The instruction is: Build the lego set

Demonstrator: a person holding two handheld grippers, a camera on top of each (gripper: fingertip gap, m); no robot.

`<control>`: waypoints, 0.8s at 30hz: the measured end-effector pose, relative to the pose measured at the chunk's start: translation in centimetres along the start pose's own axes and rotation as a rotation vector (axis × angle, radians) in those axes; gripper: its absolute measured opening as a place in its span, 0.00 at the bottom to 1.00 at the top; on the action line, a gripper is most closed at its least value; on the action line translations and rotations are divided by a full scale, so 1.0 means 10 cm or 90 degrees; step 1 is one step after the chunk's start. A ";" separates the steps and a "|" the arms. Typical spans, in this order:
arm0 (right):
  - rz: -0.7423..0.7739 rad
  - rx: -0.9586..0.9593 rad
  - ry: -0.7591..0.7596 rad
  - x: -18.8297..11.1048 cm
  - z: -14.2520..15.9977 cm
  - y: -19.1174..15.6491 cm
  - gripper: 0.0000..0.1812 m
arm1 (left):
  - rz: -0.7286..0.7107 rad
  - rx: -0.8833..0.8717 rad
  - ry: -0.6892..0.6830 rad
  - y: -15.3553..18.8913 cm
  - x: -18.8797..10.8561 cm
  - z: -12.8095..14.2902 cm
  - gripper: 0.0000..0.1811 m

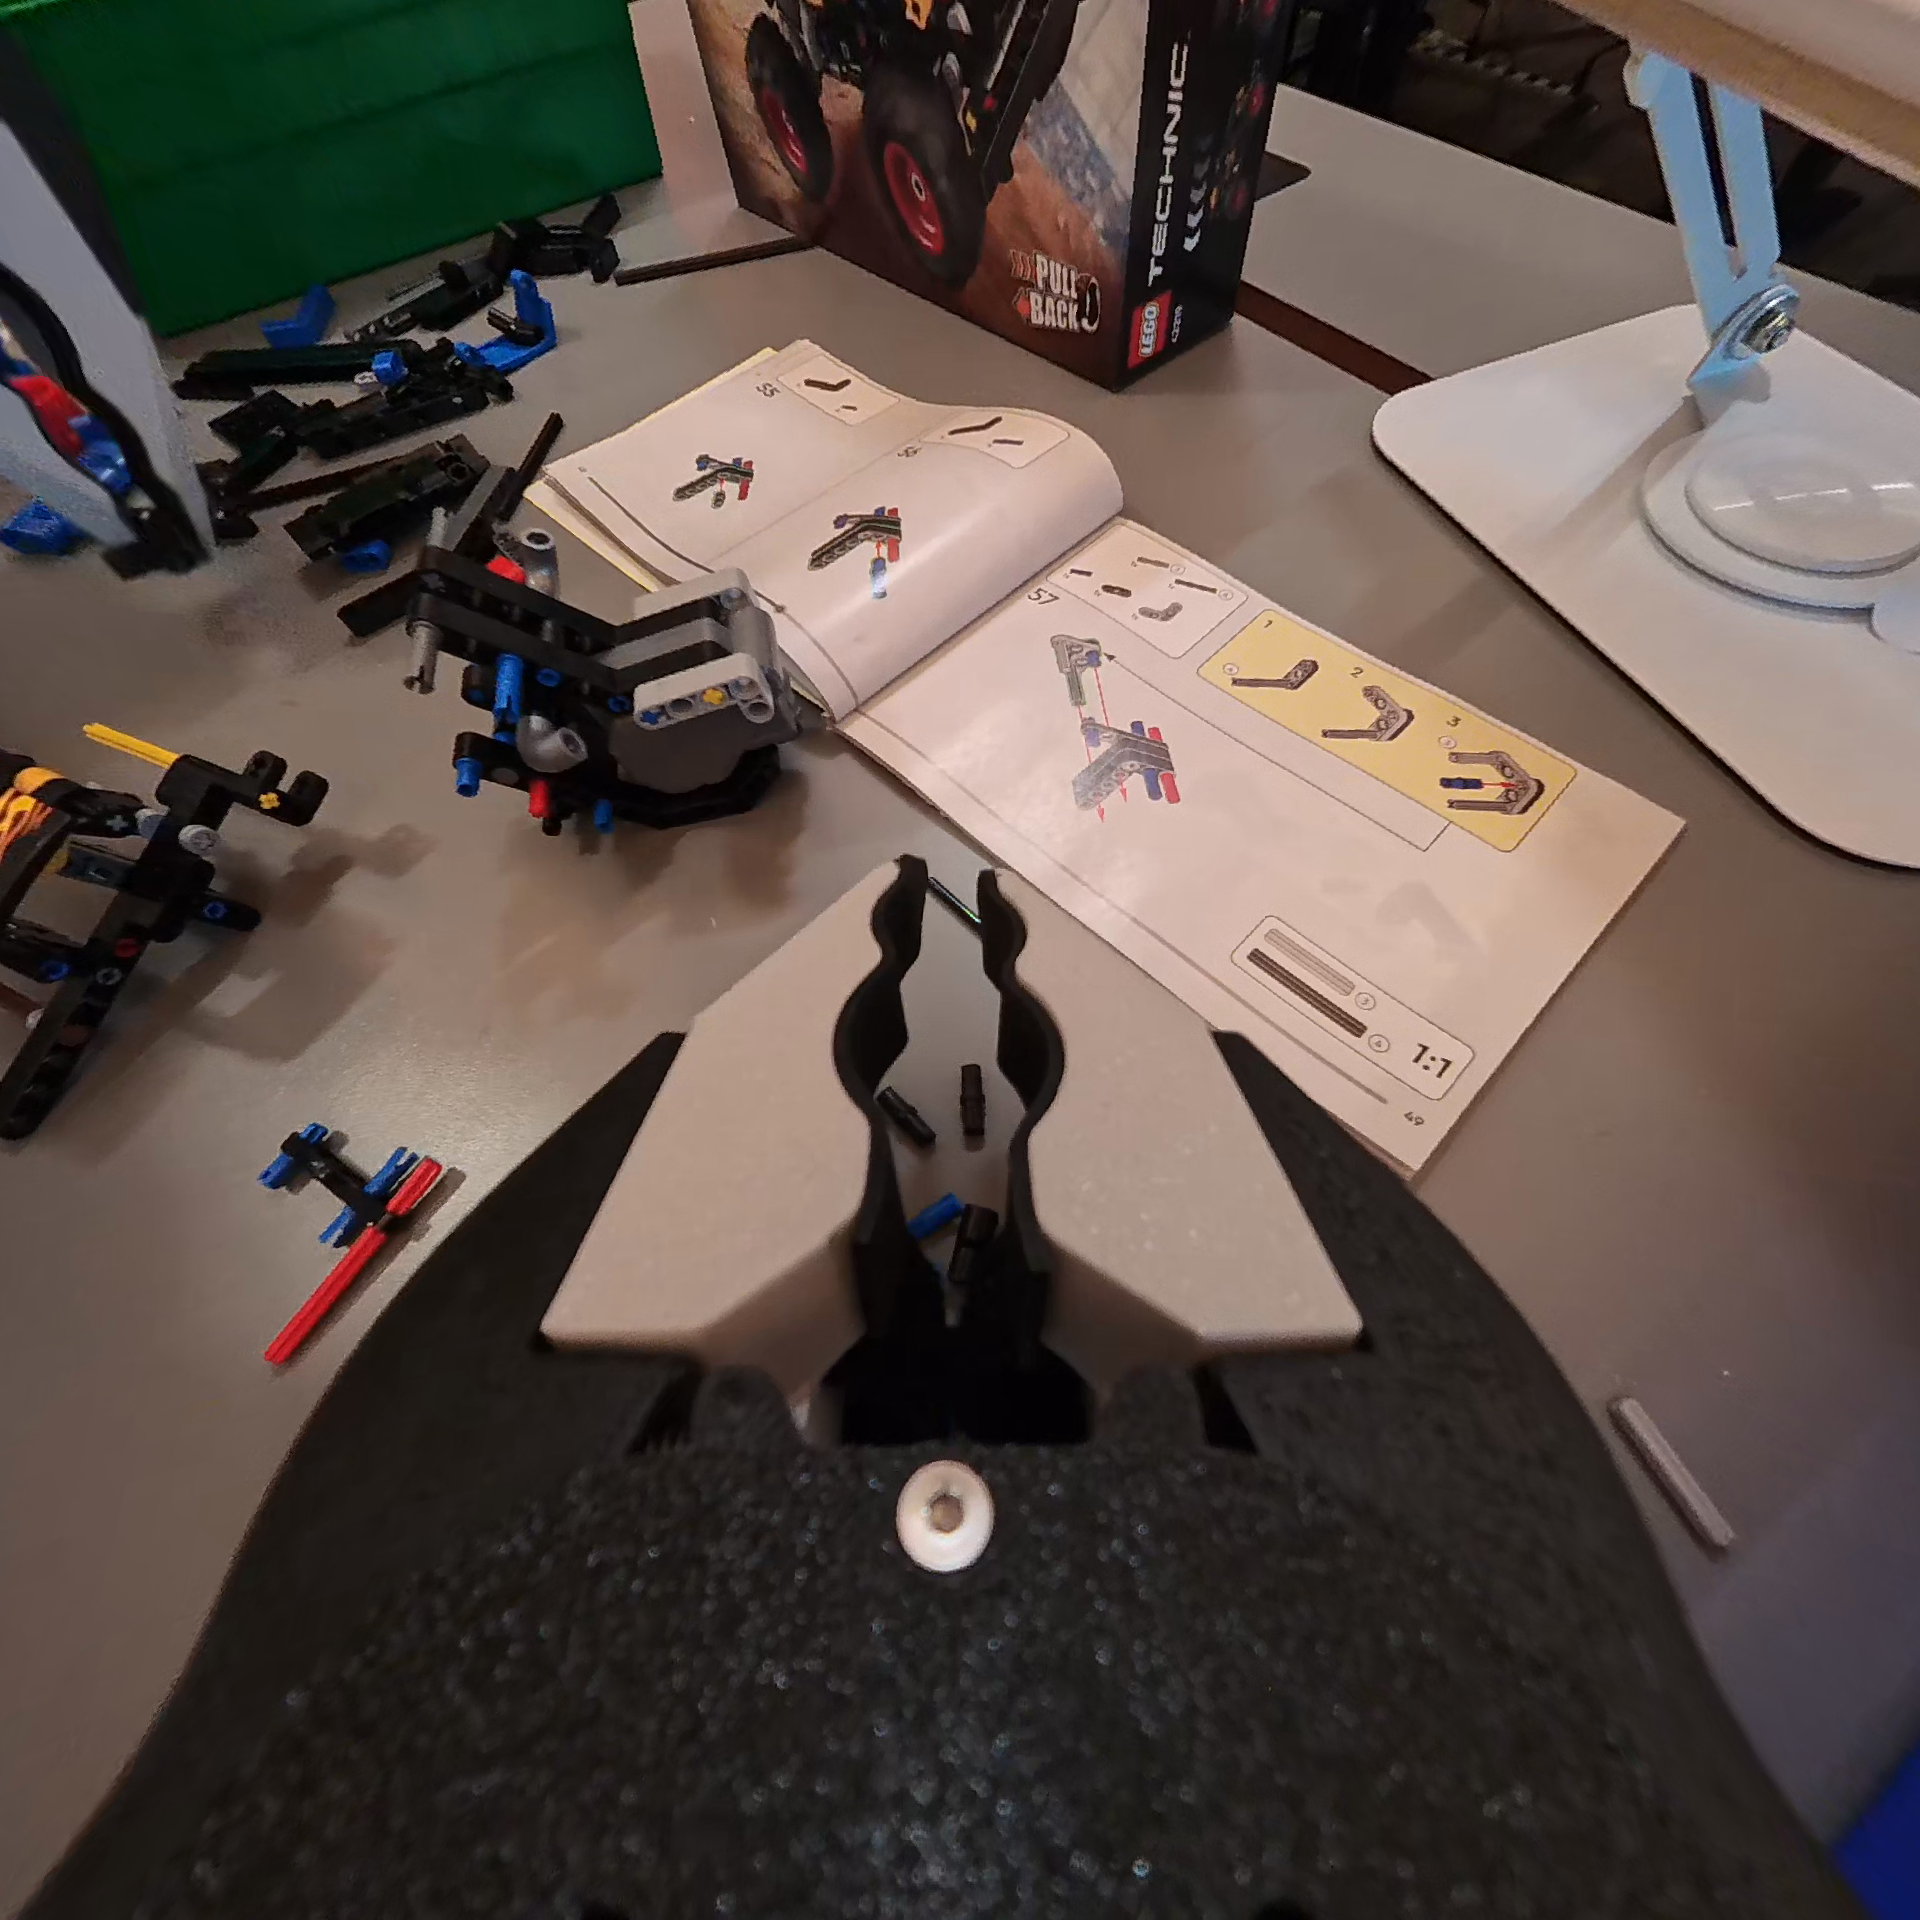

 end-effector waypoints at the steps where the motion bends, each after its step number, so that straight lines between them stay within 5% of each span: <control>1: 0.001 -0.002 0.000 0.00 0.00 0.00 0.05 | 0.004 -0.009 0.010 0.03 0.03 -0.01 0.03; 10: 0.001 -0.023 0.005 -0.02 -0.04 -0.07 0.05 | -0.038 -0.015 0.014 0.06 0.20 0.05 0.05; 18: 0.002 -0.048 0.008 -0.04 -0.07 -0.14 0.05 | -0.106 -0.003 0.053 0.09 0.06 0.19 0.10; 24: -0.003 -0.061 0.014 -0.04 -0.09 -0.20 0.05 | -0.082 -0.022 0.110 0.11 0.19 0.12 0.06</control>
Point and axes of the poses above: each gripper's, where its closed fingertips meet, x out along the fingers, z out of its underside, y = z × x across the jaws, the point moved 2 cm from there along -x, back along the fingers, and after that the axes turned 5 degrees about x, right-handed, at the moved point
